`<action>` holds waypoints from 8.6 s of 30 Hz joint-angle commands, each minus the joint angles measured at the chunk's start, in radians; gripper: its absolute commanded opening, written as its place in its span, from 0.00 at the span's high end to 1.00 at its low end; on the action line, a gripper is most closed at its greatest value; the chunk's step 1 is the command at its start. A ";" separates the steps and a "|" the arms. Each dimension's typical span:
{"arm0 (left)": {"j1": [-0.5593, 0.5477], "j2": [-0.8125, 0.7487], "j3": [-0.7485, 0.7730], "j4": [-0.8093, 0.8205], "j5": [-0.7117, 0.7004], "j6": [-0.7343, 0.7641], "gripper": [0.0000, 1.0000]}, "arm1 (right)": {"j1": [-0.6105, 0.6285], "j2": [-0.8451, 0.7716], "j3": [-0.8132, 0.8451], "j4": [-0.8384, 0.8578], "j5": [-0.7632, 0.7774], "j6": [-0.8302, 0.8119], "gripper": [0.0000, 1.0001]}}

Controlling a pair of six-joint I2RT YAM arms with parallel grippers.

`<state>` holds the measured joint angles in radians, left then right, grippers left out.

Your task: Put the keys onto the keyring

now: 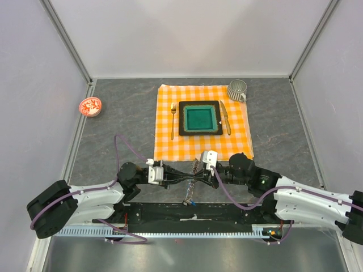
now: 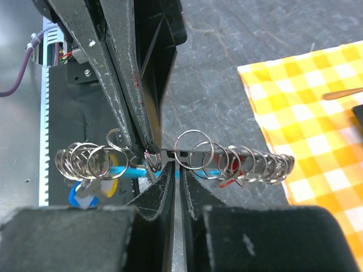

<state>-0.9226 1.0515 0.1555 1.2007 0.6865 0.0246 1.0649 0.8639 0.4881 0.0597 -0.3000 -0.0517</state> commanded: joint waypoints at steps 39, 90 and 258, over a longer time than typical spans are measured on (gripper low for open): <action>-0.002 -0.073 -0.034 0.029 -0.100 -0.026 0.92 | 0.006 -0.071 0.082 -0.058 -0.021 -0.068 1.00; -0.004 -0.060 0.136 -0.521 -0.102 0.031 0.98 | 0.027 0.195 0.340 -0.374 0.065 -0.237 0.90; -0.055 0.012 -0.134 0.461 -0.232 -0.089 0.98 | -0.074 0.044 -0.040 0.212 -0.122 0.021 0.91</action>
<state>-0.9710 1.0889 0.0425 1.2579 0.4328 -0.0883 0.9909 0.9012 0.4133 0.2394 -0.4179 -0.0212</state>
